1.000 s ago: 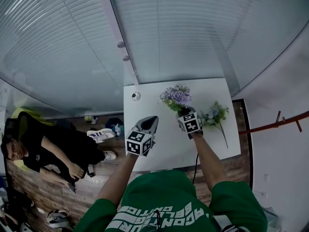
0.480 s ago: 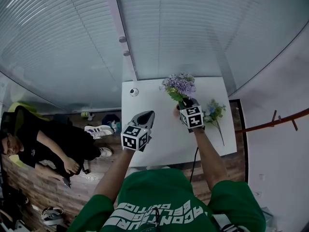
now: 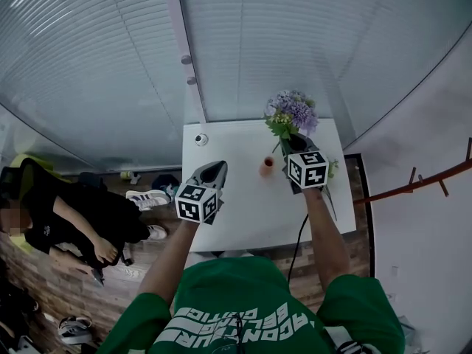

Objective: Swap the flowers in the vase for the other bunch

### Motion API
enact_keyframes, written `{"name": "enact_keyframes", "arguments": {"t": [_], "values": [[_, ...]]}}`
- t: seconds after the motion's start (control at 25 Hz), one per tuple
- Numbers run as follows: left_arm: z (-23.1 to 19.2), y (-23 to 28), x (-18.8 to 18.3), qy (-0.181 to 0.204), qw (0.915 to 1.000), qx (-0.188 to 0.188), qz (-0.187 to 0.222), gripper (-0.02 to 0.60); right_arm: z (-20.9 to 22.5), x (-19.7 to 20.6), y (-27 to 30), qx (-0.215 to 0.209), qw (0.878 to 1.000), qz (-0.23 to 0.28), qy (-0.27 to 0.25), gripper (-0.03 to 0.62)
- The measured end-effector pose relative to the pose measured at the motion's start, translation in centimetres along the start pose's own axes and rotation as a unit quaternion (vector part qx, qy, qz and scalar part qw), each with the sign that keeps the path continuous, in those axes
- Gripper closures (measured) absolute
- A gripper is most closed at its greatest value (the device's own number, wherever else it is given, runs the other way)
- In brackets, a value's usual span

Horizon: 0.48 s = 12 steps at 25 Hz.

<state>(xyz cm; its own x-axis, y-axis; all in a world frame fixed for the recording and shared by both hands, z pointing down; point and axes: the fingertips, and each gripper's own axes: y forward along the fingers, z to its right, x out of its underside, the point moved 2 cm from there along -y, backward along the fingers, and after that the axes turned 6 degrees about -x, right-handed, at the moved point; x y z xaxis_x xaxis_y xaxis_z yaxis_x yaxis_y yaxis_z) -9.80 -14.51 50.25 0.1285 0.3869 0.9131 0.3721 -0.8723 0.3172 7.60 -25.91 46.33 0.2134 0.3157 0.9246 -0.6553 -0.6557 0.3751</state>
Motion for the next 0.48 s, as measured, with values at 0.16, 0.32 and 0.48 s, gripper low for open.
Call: {"name": "enact_keyframes", "arguments": {"t": [0.16, 0.32, 0.48], "values": [[-0.4, -0.8, -0.4, -0.002, 0.9999, -0.007, 0.009, 0.574, -1.0, -0.4, -0.2, -0.014, 1.000, -0.004, 0.004, 0.565], [-2.3, -2.1, -0.1, -0.008, 0.9996, -0.026, 0.010, 0.573, -3.6, 0.0, 1.2, -0.043, 0.999, -0.017, 0.006, 0.565], [-4.9, -3.7, 0.5, -0.018, 0.9986, -0.050, 0.008, 0.572, -6.9, 0.5, 3.7, -0.075, 0.997, -0.033, -0.001, 0.565]]}}
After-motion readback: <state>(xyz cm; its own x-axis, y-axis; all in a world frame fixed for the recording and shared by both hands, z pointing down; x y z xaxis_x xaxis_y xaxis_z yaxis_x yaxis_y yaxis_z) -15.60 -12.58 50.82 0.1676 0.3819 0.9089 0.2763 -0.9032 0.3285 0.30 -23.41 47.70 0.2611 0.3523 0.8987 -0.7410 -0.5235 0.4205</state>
